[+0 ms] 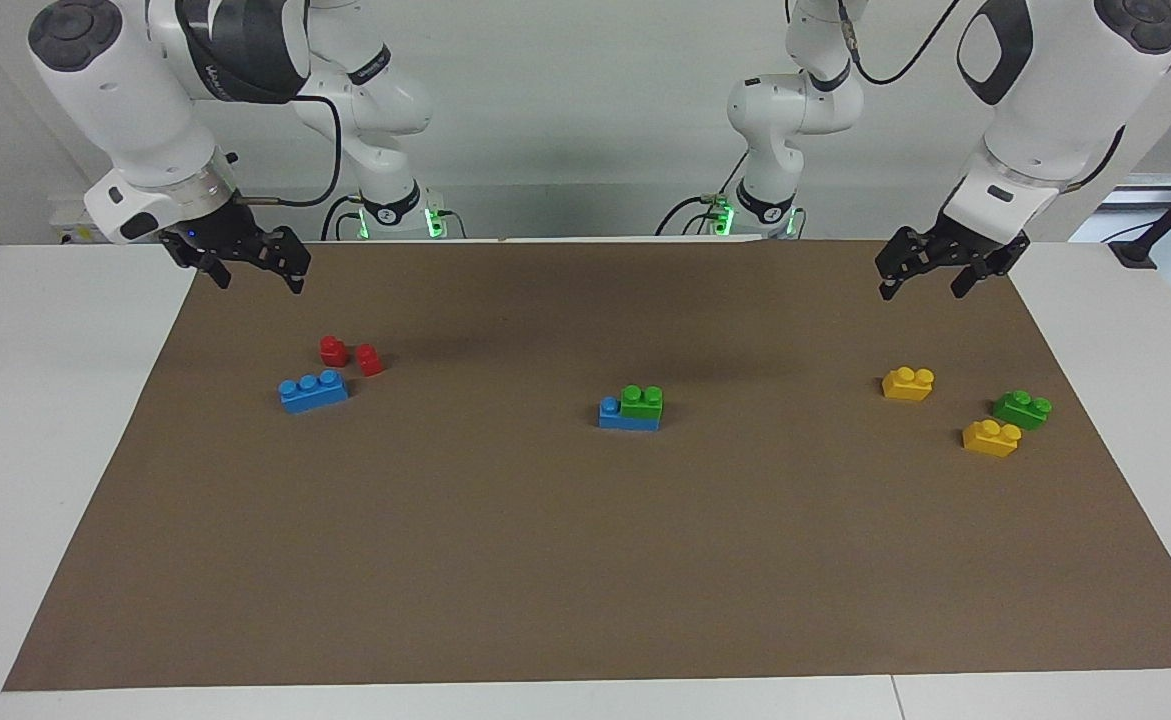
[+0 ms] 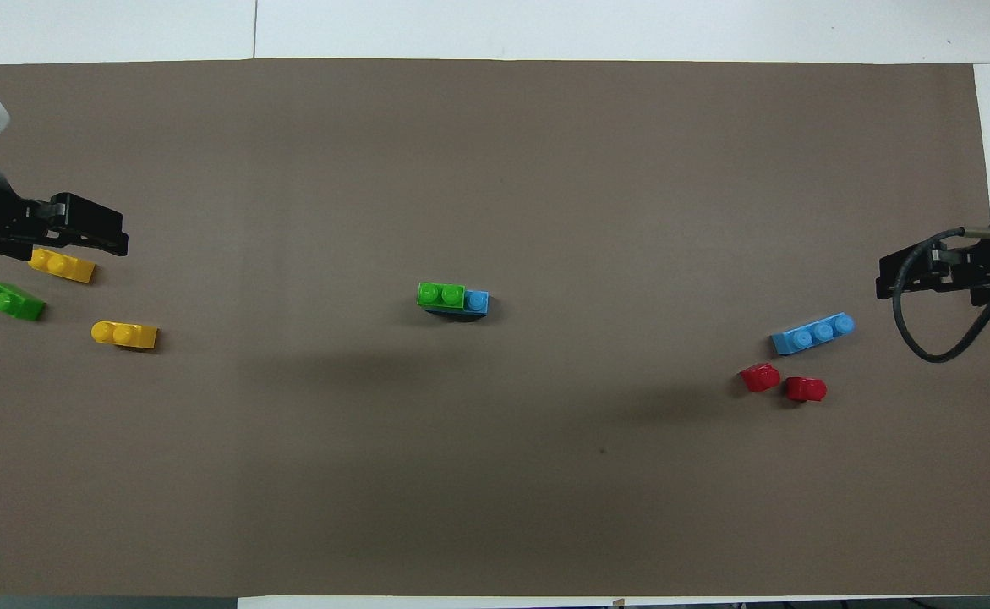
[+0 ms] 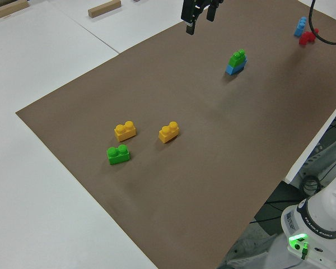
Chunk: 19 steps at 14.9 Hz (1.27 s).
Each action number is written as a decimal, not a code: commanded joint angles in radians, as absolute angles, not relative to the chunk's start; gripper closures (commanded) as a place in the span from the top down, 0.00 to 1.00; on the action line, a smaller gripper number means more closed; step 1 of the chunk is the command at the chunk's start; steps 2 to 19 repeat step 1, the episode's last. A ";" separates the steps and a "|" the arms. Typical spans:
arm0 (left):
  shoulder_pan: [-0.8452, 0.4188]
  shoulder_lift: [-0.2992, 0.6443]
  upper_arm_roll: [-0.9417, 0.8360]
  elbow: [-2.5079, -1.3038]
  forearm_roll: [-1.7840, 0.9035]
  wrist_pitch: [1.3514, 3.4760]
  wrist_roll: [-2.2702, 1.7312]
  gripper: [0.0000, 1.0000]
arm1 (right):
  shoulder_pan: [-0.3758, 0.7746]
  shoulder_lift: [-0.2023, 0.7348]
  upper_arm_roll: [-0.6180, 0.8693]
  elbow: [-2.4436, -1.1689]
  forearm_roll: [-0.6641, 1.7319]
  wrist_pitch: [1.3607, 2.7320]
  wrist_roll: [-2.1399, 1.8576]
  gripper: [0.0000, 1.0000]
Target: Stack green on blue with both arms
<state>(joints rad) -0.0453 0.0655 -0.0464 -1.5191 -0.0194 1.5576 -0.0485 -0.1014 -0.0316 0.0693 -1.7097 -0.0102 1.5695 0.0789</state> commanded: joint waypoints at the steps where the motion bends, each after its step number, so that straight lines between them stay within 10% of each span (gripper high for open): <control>1: -0.035 0.051 -0.049 -1.523 -0.035 1.562 -0.028 1.00 | -0.117 -0.023 0.081 -1.694 -0.031 1.565 0.067 1.00; 19: -0.035 0.051 -0.049 -1.523 -0.035 1.562 -0.028 1.00 | -0.117 -0.023 0.081 -1.694 -0.031 1.565 0.067 1.00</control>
